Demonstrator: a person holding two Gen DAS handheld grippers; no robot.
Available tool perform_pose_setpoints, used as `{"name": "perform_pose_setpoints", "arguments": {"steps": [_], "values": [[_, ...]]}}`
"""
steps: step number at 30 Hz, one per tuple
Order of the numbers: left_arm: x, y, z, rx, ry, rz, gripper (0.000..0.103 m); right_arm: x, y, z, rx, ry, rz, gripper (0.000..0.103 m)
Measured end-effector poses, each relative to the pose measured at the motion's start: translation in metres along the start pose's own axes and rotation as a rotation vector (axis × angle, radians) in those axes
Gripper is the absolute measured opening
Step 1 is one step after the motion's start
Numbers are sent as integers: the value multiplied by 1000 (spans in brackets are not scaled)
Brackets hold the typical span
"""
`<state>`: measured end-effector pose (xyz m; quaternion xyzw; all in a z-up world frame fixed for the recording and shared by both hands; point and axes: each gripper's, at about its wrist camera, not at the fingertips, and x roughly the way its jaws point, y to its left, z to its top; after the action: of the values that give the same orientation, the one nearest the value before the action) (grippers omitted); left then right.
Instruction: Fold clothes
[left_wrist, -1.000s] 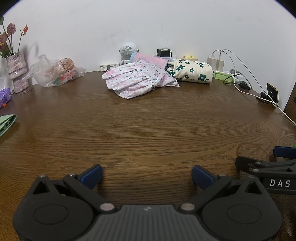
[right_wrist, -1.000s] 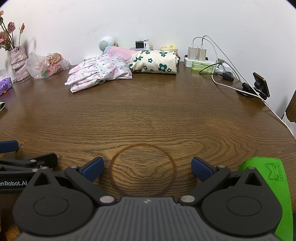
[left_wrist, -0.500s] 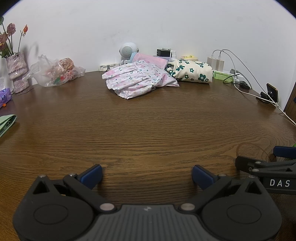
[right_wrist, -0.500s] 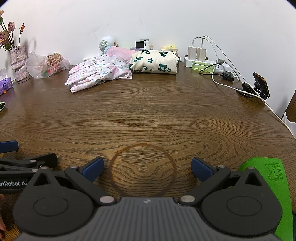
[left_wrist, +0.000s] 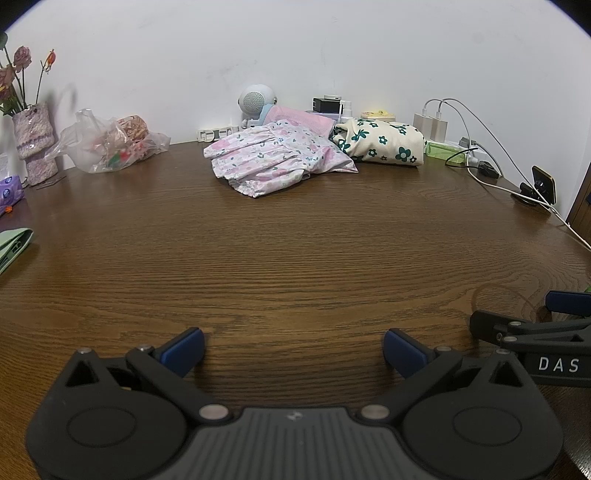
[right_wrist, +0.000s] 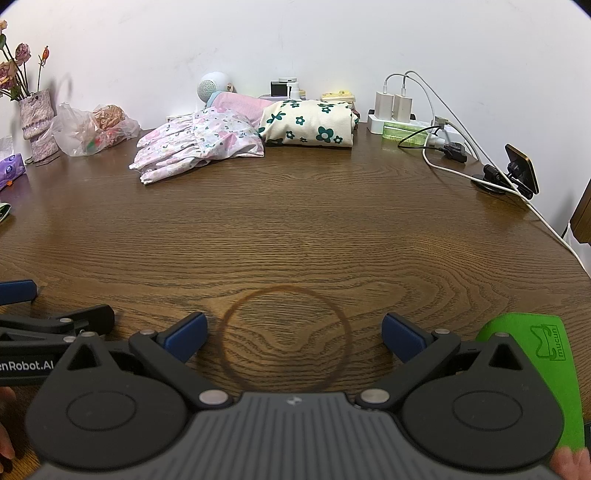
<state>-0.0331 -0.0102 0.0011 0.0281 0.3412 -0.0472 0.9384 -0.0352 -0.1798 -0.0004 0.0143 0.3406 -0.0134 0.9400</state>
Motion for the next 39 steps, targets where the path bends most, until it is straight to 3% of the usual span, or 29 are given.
{"name": "perform_pose_setpoints", "arguments": {"steps": [39], "values": [[1,0,0,0,-1,2,103,-2,-1,-2,20,0,-32,103]]}}
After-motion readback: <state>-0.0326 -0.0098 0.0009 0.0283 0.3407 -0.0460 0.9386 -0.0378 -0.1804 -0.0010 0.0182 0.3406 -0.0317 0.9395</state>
